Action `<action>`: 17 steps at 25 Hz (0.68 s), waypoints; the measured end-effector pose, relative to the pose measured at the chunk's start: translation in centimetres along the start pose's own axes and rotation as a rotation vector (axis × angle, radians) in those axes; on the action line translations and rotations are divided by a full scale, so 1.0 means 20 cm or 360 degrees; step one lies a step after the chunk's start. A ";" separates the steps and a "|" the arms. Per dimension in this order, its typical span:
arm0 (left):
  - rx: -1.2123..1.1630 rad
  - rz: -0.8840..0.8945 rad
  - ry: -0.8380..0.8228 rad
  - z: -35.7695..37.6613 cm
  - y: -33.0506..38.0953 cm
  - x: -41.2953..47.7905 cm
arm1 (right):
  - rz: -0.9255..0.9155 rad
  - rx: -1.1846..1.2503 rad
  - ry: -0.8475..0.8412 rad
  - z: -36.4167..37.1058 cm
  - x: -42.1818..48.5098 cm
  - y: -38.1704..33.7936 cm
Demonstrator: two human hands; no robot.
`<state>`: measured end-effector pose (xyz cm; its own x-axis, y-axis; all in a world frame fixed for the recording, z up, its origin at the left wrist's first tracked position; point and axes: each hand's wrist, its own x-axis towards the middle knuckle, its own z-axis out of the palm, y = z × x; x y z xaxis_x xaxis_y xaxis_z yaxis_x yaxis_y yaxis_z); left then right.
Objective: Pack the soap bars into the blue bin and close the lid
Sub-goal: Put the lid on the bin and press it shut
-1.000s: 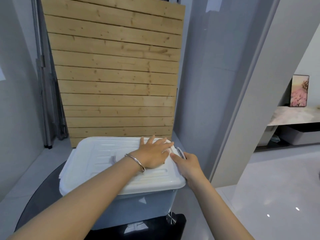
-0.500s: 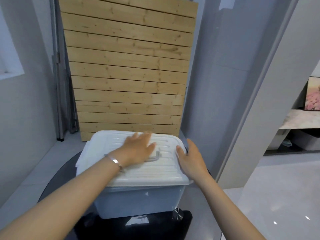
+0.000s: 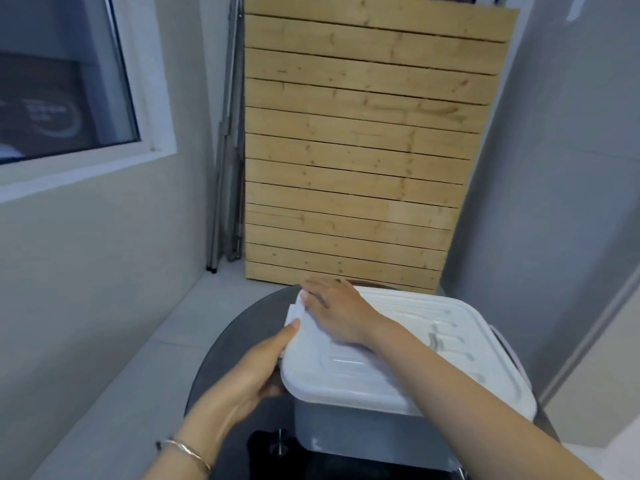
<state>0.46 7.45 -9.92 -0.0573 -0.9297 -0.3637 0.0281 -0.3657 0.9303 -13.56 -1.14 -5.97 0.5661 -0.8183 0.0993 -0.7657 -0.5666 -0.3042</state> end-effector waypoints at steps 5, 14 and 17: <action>-0.0102 0.0150 0.0109 0.02 0.01 -0.01 | 0.0006 -0.0051 0.0073 0.06 0.00 0.03; -0.0111 0.0435 0.0317 0.09 0.04 -0.05 | 0.0020 -0.0025 0.0080 0.05 -0.01 0.00; 0.0097 0.0427 0.0370 0.11 0.05 -0.04 | 0.0025 -0.0013 0.0090 0.05 -0.01 0.00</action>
<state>-1.65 7.98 -8.53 0.1728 -0.9798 -0.1008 -0.0486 -0.1107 0.9927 -13.41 -0.80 -6.98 0.5362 -0.8310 0.1481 -0.7769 -0.5545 -0.2983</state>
